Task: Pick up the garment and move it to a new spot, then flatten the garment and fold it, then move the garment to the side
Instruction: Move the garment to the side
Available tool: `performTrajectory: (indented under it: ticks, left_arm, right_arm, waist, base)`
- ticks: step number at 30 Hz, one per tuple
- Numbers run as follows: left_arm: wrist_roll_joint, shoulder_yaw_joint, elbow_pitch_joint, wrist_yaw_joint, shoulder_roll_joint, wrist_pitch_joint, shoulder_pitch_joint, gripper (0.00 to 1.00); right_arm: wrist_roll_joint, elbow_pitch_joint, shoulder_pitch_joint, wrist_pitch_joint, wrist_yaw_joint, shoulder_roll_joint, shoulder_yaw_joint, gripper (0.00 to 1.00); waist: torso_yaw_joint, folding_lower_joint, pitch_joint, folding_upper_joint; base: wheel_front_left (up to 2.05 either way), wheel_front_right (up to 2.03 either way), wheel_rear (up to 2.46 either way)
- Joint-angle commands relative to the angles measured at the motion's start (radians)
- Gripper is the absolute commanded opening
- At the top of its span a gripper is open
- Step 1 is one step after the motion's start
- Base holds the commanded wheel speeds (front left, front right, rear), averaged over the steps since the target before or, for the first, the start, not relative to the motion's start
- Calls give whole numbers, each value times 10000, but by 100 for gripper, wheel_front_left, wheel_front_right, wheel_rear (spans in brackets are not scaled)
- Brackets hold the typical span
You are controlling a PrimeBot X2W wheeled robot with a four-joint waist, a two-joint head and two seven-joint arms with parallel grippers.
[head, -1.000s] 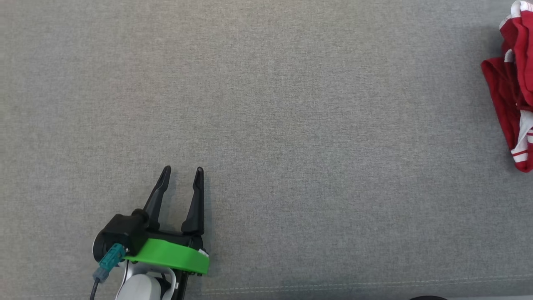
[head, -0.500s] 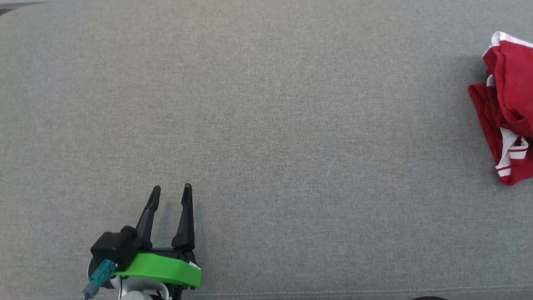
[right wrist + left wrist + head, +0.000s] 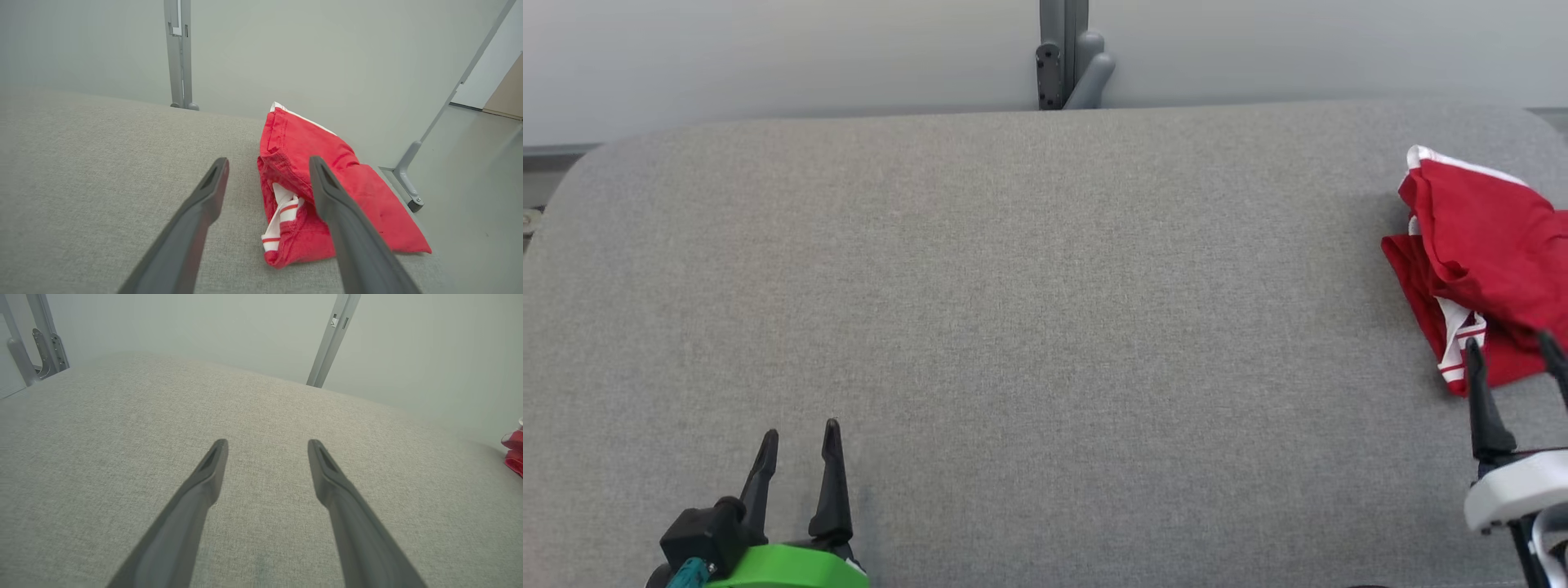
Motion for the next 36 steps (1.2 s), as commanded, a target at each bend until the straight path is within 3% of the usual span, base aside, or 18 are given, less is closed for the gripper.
performTrajectory:
  ticks: [1, 4, 12, 36]
  left_arm:
    - [107, 118, 61, -55, 31, -28, 139, 100]
    - [372, 197, 283, -138, 31, -28, 218, 100]
    - [462, 381, 569, -293, 33, -28, 135, 100]
    - [567, 339, 475, -382, 33, -28, 20, 100]
  right_arm:
    - [-289, -305, 336, -19, -18, 265, -161, 100]
    - [-722, -899, 1149, -19, -18, 1076, -151, 100]
    - [-1597, -1657, 1946, -20, -18, 2169, -301, 100]
    - [-2095, -1440, 1834, -21, -18, 2420, -209, 100]
  waist:
    - [-59, 0, -585, 0]
    - [-121, 0, -737, 0]
    - [-276, 0, -857, 0]
    - [-198, 0, -1011, 0]
  base:
    - [0, 0, 0]
    - [0, 0, 0]
    - [0, 0, 0]
    - [0, 0, 0]
